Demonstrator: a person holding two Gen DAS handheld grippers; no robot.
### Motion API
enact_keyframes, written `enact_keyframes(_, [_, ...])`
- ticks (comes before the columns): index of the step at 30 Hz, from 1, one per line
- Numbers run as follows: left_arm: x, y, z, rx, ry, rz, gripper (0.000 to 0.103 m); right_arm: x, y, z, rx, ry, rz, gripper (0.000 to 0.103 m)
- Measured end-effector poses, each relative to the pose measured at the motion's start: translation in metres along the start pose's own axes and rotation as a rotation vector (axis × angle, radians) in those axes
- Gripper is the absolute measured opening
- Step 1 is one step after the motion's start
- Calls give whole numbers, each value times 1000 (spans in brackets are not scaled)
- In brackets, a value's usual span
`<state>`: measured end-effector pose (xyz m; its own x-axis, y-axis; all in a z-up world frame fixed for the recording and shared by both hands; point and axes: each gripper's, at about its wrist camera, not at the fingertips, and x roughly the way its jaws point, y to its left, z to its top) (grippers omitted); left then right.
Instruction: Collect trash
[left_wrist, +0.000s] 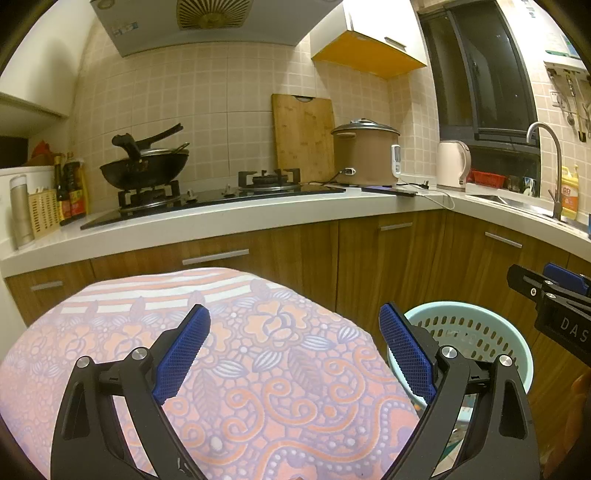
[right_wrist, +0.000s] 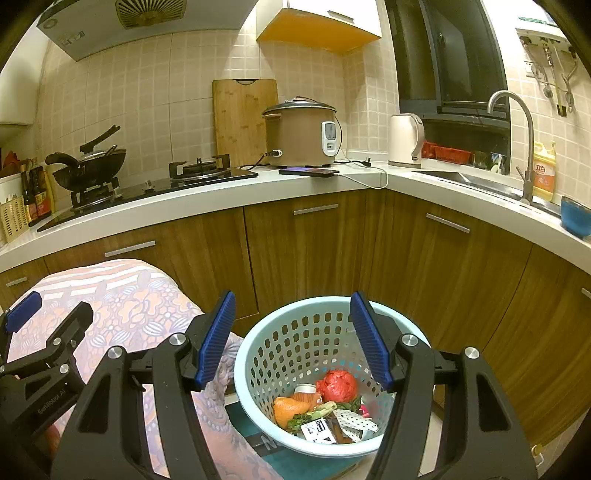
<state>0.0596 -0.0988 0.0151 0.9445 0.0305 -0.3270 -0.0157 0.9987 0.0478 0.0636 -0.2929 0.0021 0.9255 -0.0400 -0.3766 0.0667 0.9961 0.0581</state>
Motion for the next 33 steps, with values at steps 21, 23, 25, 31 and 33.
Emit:
enact_keyframes(21, [1,2,0,2,1,2,90,1,1,-1,-1,4,1,61])
enact_keyframes(23, [0,1,0,3,0,2,90,1,0,0,0,4,3,61])
enact_keyframes(25, [0,1,0,3,0,3,90,1,0,-1,-1,3,2,61])
enact_keyframes(31, [0,1,-1,9,0,19,90,1,1,-1,-2,4,3,61])
enact_keyframes(33, [0,1,-1,10,-2,19,90,1,1,-1,-1,4,2,61])
